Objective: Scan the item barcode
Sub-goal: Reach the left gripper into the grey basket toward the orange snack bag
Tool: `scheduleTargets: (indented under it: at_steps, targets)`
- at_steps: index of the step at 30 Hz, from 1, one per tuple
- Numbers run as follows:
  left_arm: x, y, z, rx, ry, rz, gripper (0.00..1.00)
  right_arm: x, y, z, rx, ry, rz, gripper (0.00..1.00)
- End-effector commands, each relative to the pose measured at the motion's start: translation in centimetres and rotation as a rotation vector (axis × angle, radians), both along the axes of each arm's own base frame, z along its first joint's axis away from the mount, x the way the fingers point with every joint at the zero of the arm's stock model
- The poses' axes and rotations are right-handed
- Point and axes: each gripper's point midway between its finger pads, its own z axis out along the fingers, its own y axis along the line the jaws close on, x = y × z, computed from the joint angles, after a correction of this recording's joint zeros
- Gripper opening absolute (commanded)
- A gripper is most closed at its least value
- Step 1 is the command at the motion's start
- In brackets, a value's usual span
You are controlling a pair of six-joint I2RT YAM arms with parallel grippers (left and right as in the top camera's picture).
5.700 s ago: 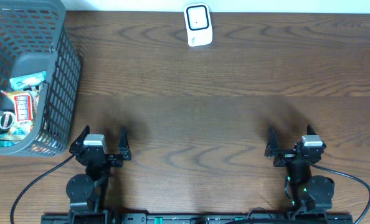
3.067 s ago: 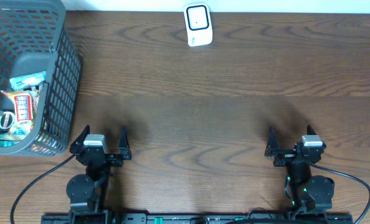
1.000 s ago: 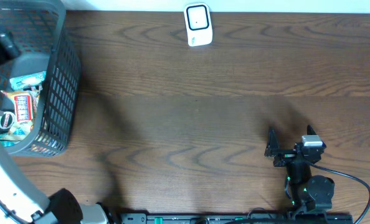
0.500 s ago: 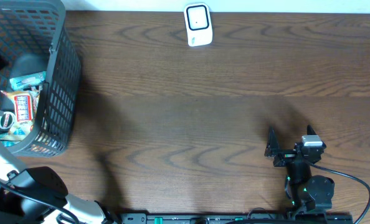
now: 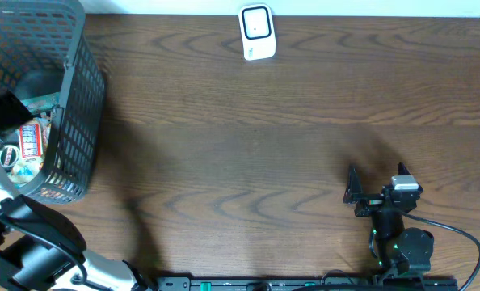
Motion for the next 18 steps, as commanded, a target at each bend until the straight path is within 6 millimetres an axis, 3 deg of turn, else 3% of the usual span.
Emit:
scheduleTargets:
  at_steps: [1, 18]
  targets:
    - [-0.6, 0.3, -2.3, 0.02, 0.058, -0.036, 0.98, 0.0, 0.3, -0.1, -0.011, 0.001, 0.014, 0.99]
    - [1.0, -1.7, -8.5, 0.034, 0.056, -0.17, 0.97, 0.0, 0.3, -0.1, -0.011, 0.001, 0.014, 0.99]
